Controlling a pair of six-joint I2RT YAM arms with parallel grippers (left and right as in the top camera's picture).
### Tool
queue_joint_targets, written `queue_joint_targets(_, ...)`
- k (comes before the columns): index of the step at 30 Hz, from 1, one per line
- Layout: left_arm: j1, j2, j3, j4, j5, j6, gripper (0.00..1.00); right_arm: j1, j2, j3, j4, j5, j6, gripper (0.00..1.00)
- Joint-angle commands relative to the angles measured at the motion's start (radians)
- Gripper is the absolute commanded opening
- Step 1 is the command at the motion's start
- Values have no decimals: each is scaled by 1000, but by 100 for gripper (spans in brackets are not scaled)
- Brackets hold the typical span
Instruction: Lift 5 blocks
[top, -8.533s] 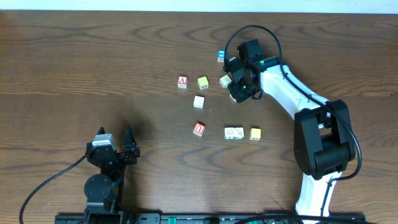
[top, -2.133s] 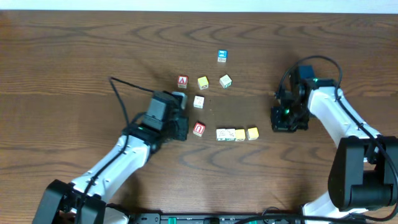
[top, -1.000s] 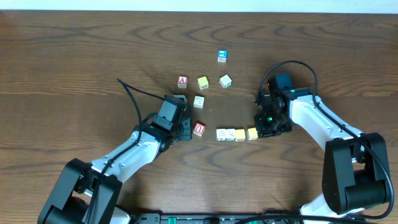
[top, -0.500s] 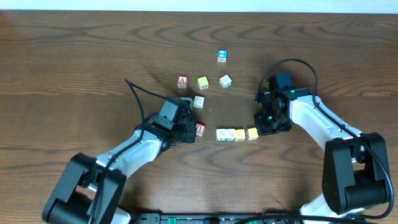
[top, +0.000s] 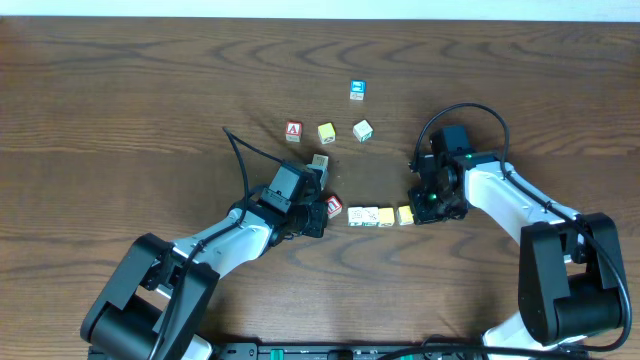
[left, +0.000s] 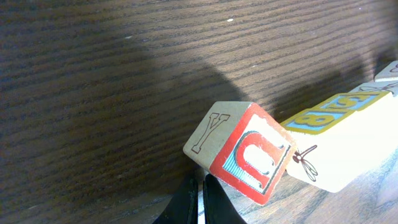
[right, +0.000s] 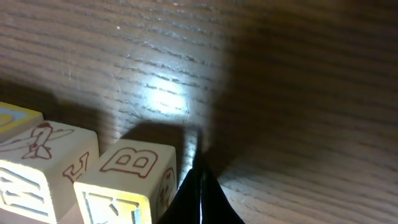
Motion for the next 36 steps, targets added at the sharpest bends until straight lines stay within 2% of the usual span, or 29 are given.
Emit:
queue_joint_targets(1, -2, 15, 11, -15, -45, 21, 7, 9, 3, -21, 15, 2, -13, 1)
queue_joint_targets(7, 6, 15, 11, -58, -235, -16, 7, 8, 3, -21, 22, 2, -13, 1)
queue_joint_targets(10, 27, 15, 11, -68, -269, -60, 7, 8, 3, -21, 27, 2, -12, 1)
queue_joint_targets(20, 42, 15, 11, 28, -202, -119, 7, 8, 3, -21, 43, 2, -10, 1)
queue_joint_targets(36, 42, 15, 11, 169, -89, -126, 7, 8, 3, -21, 51, 2, -10, 1)
